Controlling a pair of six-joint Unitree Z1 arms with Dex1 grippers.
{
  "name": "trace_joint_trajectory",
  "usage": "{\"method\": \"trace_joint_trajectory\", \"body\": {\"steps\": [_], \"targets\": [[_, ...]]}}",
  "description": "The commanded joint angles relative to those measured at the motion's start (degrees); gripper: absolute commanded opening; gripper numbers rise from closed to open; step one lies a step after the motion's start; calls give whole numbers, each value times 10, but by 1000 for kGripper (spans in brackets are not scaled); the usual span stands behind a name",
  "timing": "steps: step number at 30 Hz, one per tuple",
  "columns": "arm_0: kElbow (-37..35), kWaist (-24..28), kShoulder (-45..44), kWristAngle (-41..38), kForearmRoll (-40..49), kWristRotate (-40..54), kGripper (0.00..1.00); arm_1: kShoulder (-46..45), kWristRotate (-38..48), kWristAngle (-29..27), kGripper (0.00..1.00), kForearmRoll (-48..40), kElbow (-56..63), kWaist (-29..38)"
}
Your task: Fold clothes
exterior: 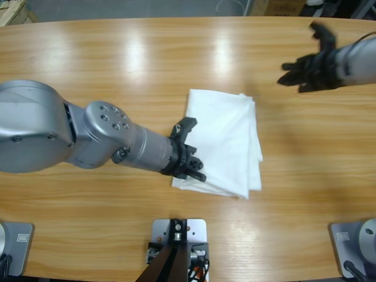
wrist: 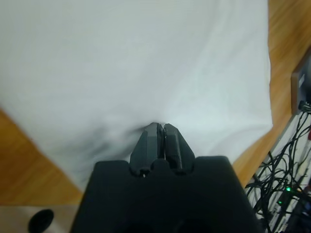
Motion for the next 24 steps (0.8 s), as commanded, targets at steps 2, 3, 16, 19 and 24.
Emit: {"method": "trace_joint_trajectory", "body": {"steps": [2, 3, 16, 19, 24], "targets": [[-61, 89, -76, 3, 40, 59, 0, -95, 88, 117, 0, 19, 87, 111], [-67, 101, -63, 2, 42, 59, 0, -91, 97, 128, 0, -3, 108, 121], [-214, 143, 104, -21, 151, 53, 0, 71, 154, 208, 0, -236, 209, 195], [-229, 143, 113, -23, 156, 53, 0, 107, 160, 200, 0, -292, 237, 196], [-239, 143, 121, -24, 173, 54, 0, 201, 193, 184, 0, -395, 292, 196]]}}
